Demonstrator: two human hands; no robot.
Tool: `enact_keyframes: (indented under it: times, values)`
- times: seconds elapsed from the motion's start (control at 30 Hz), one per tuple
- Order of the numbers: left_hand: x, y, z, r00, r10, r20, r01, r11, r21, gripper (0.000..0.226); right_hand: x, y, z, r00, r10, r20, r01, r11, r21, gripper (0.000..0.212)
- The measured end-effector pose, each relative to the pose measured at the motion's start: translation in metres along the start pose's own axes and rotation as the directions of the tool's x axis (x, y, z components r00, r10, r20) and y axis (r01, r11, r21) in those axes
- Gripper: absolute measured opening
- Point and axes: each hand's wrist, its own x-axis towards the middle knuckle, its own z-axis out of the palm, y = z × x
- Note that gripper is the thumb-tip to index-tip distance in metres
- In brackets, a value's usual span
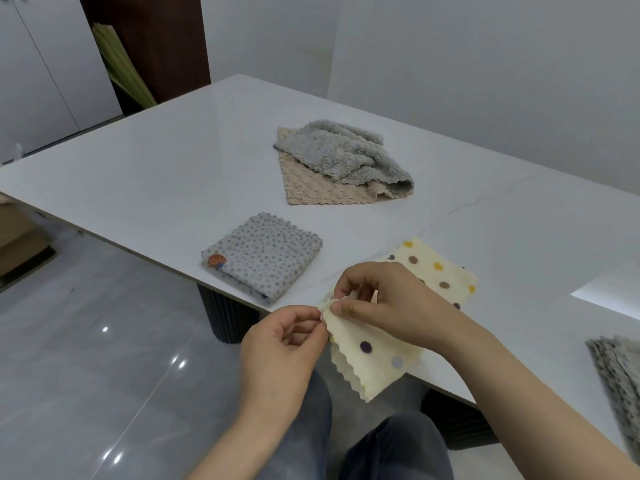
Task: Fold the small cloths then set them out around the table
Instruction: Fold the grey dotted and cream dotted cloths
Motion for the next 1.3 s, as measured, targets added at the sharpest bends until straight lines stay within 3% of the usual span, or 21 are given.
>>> enact_keyframes:
  times: [0.4, 0.63, 0.77, 1.0, 1.13, 1.23, 1.3]
  values:
    - [0.001, 0.003, -0.004, 0.996, 0.057, 0.075, -0.056, 0.998, -0.022, 0.017, 0.003, -0.002, 0.001, 1.0, 0.002, -0.031, -0.004, 0.999, -0.042, 0.009]
    - [0.006, -0.004, -0.004, 0.998, 0.04, 0.05, -0.04, 0.999, 0.001, 0.01, 0.004, -0.001, 0.003, 1.0, -0.015, -0.026, 0.014, 0.999, -0.031, 0.006]
    - [0.009, -0.004, -0.005, 0.999, 0.02, 0.025, -0.02, 1.0, -0.015, 0.015, 0.004, 0.011, -0.005, 0.996, -0.007, -0.091, -0.001, 0.997, -0.081, 0.02]
    - [0.016, -0.006, -0.009, 1.0, -0.003, -0.007, 0.003, 1.0, 0.005, 0.017, 0.009, 0.06, -0.033, 0.933, 0.183, -0.31, -0.252, 0.947, -0.2, 0.031]
    - [0.021, -0.007, -0.011, 1.0, -0.013, -0.02, 0.013, 0.999, 0.032, 0.018, 0.017, 0.073, -0.037, 0.853, 0.414, -0.319, -0.485, 0.854, -0.19, 0.045]
    - [0.022, -0.005, -0.013, 1.0, -0.003, -0.023, 0.004, 0.999, 0.045, 0.02, 0.02, 0.074, -0.041, 0.807, 0.496, -0.321, -0.561, 0.813, -0.154, 0.055]
    - [0.022, -0.004, -0.013, 1.0, 0.008, -0.026, -0.006, 0.998, 0.056, 0.02, 0.021, 0.071, -0.047, 0.784, 0.543, -0.301, -0.594, 0.797, -0.108, 0.046]
